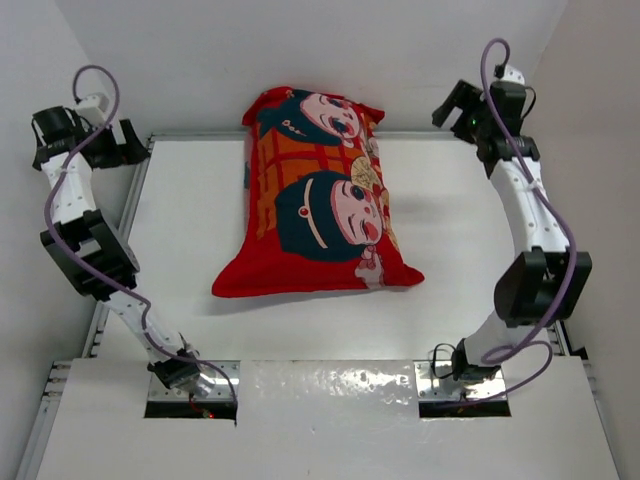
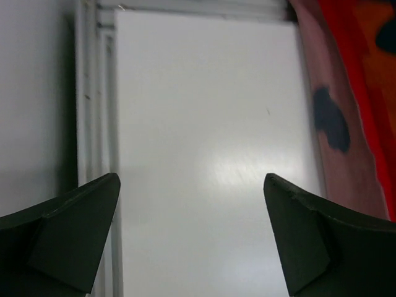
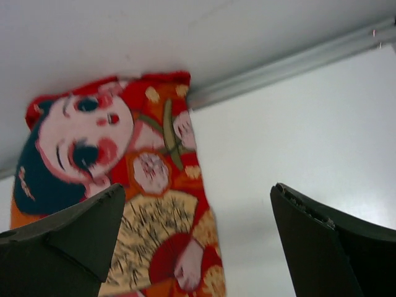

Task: Put the pillow into the pillowcase

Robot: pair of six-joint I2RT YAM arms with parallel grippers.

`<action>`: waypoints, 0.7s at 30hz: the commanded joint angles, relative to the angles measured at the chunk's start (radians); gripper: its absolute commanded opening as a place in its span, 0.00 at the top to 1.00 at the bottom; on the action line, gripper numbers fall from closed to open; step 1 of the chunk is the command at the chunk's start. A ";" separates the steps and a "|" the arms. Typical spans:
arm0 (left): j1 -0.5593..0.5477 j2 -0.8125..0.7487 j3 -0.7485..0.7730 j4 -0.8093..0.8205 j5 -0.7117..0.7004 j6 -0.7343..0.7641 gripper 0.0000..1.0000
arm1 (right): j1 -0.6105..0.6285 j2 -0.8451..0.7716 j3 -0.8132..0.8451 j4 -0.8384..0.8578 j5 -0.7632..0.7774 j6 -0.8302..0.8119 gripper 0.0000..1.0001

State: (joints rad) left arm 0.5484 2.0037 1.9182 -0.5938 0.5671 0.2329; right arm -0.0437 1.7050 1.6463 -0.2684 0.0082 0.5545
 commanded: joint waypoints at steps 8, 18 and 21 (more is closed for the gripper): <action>-0.019 -0.328 -0.509 -0.195 0.011 0.391 0.00 | -0.007 -0.125 -0.356 -0.417 -0.034 -0.031 0.01; -0.019 -0.404 -0.722 -0.113 -0.009 0.364 0.00 | -0.007 -0.301 -0.620 -0.335 -0.010 0.004 0.01; -0.021 -0.415 -0.754 -0.100 -0.010 0.358 0.00 | -0.007 -0.369 -0.671 -0.260 -0.010 -0.008 0.01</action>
State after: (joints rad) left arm 0.5243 1.6421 1.1824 -0.7490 0.5503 0.5781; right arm -0.0463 1.4220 0.9966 -0.6437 -0.0223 0.5423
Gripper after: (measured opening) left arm 0.997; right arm 0.986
